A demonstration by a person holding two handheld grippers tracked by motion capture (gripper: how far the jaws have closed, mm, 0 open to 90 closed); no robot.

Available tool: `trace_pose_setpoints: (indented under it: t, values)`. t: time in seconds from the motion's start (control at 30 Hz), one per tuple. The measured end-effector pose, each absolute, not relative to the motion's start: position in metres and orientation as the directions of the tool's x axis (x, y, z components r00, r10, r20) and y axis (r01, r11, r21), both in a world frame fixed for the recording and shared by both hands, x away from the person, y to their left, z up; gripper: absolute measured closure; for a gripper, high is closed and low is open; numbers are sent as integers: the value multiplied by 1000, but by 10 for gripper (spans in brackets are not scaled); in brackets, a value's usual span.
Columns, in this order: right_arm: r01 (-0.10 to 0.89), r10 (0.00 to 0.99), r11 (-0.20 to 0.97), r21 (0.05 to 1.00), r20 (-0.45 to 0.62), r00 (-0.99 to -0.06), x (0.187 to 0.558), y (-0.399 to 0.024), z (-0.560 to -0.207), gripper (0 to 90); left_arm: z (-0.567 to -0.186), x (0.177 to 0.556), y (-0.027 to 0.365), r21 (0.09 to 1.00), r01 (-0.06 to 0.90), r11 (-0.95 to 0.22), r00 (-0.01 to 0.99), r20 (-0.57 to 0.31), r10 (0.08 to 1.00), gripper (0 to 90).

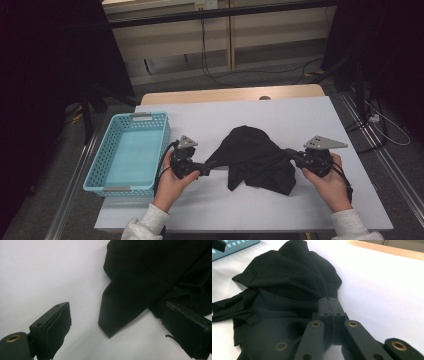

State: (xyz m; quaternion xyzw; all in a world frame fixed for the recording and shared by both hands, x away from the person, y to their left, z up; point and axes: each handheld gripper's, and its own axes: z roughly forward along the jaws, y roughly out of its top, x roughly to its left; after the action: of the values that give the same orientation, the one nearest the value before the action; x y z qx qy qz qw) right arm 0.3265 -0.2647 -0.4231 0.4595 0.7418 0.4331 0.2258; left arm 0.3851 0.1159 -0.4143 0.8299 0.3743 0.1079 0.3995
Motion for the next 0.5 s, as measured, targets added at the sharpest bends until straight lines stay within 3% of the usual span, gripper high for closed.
trace_pose_setpoints:
  t: [0.5]
  values:
    - [494, 896, 186, 849, 59, -440, 327, -276, -424, 900, -415, 385, 116, 741, 536, -405, 698, -119, 706, 85]
